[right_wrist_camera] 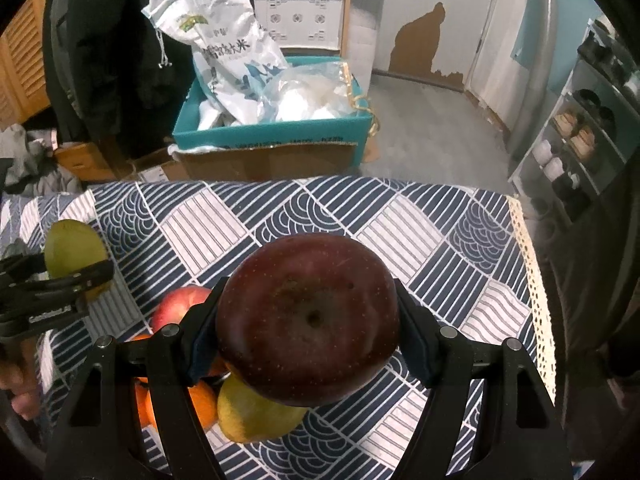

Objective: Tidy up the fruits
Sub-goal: 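Lift the dark red apple with the right gripper while the left gripper grasps the green pear, then carry the pear and apple in both grippers over the glass bowl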

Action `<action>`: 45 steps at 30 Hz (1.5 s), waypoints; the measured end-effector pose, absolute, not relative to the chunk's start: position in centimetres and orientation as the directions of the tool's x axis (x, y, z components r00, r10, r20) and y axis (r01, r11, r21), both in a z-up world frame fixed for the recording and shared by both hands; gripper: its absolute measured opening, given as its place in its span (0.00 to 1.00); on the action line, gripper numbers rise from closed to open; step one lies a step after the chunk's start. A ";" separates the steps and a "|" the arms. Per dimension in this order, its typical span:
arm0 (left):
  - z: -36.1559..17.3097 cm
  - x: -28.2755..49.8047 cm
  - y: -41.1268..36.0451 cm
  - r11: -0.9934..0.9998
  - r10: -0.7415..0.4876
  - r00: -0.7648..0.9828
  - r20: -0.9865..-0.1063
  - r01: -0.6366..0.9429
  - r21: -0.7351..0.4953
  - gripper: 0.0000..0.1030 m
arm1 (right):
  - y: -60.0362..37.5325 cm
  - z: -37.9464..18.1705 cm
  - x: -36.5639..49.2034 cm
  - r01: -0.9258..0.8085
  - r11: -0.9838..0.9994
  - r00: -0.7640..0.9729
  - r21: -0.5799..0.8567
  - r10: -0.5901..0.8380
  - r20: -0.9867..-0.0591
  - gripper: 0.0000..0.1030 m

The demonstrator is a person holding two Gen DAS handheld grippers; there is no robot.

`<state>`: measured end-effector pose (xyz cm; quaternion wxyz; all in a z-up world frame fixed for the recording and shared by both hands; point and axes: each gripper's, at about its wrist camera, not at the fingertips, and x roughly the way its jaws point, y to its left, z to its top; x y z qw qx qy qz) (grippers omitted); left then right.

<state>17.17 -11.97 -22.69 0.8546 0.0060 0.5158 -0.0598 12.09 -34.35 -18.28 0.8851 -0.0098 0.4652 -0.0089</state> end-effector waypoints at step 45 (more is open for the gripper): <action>-8.8 6.9 -4.1 0.996 -0.091 0.695 -0.714 0.078 -0.051 0.76 | -27.3 -5.8 6.4 -0.117 0.993 0.739 0.009 0.093 -0.668 0.73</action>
